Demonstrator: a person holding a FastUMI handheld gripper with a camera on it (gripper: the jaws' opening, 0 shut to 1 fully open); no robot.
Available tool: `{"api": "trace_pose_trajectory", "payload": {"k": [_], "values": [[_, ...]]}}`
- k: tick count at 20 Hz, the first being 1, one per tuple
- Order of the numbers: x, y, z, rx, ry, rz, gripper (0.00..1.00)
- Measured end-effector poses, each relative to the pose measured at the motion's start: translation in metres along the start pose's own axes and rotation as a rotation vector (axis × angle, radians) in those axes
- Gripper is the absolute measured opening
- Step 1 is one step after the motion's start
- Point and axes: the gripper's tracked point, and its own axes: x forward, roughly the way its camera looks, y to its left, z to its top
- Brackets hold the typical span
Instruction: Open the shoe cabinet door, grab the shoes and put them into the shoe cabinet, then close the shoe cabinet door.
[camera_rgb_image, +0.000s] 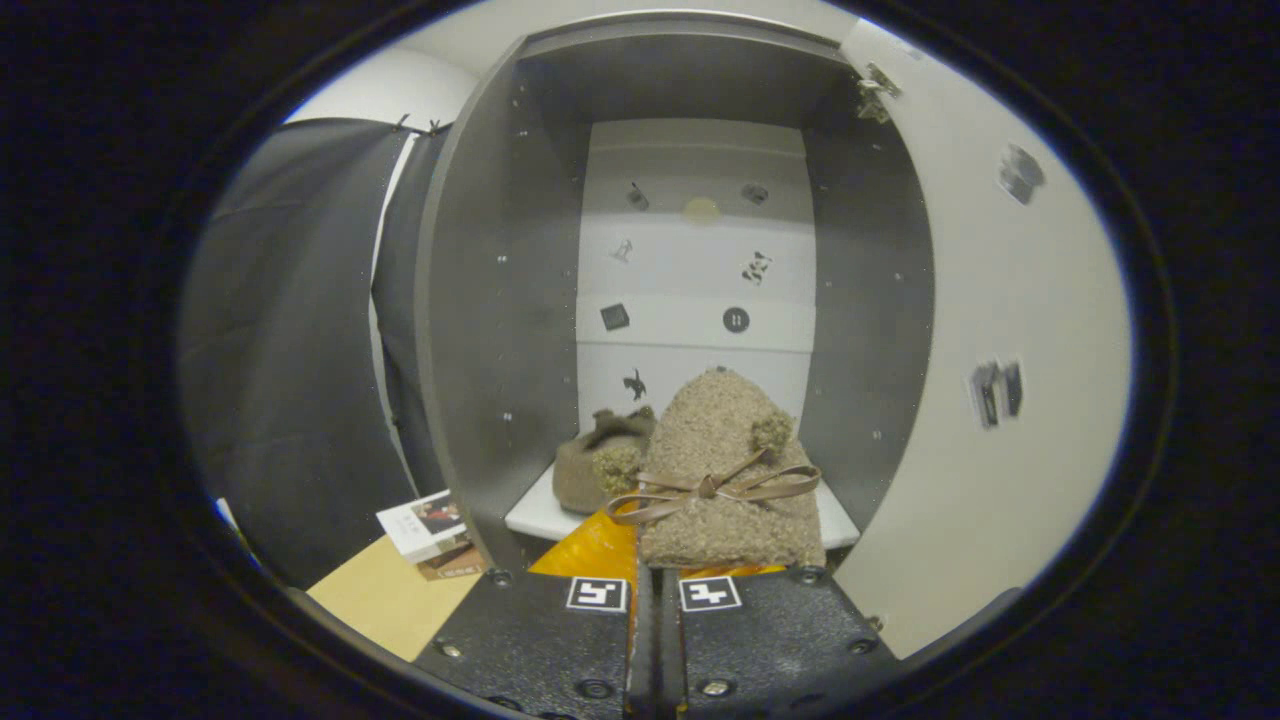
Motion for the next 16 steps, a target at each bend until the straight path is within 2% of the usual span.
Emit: {"api": "trace_pose_trajectory", "payload": {"k": [3,7,12,16], "values": [[0.04,-0.003,0.027,-0.001,-0.018,-0.005,0.06],[0.099,-0.013,0.038,-0.015,-0.006,-0.03,0.06],[0.159,-0.03,0.021,0.0,0.055,-0.057,0.06],[0.191,-0.047,-0.005,0.088,0.125,-0.082,0.06]]}}
